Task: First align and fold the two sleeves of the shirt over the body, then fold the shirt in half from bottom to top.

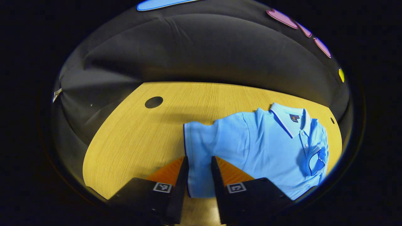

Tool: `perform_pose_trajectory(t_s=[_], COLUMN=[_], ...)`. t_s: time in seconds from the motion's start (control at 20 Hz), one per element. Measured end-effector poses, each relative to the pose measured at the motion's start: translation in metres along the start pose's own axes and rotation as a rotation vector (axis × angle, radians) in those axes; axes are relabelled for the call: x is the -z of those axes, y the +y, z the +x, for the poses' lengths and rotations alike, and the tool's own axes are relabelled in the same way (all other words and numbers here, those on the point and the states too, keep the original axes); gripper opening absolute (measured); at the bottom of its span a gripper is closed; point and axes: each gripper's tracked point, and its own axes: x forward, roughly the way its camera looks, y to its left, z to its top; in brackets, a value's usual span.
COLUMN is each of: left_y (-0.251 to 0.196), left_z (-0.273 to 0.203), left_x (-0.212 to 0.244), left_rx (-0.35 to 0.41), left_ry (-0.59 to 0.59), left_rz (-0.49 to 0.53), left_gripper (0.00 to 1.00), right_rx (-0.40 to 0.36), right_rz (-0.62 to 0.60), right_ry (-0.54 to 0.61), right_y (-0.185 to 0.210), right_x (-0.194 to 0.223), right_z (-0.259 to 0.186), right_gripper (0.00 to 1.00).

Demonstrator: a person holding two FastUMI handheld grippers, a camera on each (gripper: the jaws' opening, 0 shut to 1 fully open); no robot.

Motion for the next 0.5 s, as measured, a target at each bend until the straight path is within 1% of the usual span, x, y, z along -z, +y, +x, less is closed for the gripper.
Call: perform_pose_trajectory(t_s=[0.15, 0.2, 0.3, 0.35, 0.4, 0.5], left_y=[-0.004, -0.004, -0.006, -0.008, -0.011, -0.02], left_z=[0.001, 0.001, -0.001, -0.002, -0.005, -0.011], left_x=[-0.002, -0.003, -0.003, -0.005, -0.009, -0.021], left_rx=[0.013, 0.006, -0.007, -0.012, -0.012, 0.003], left_ry=[0.002, 0.003, 0.003, -0.006, -0.023, -0.065], left_rz=[0.014, 0.023, 0.037, 0.04, 0.04, 0.034], left_gripper=[0.1, 0.07, 0.06, 0.11, 0.06, 0.06], right_rx=[0.009, 0.008, 0.012, 0.015, 0.02, 0.028], right_rz=[-0.002, -0.005, -0.007, -0.005, -0.003, 0.001], right_ry=[-0.015, -0.014, -0.014, -0.015, -0.016, -0.018], right_y=[-0.002, -0.002, -0.004, -0.004, -0.005, -0.009], right_x=[-0.004, -0.003, -0.001, -0.002, -0.002, -0.001], right_z=[-0.005, -0.007, -0.01, -0.01, -0.011, -0.015], right_gripper=[0.9, 0.91, 0.9, 0.9, 0.91, 0.91])
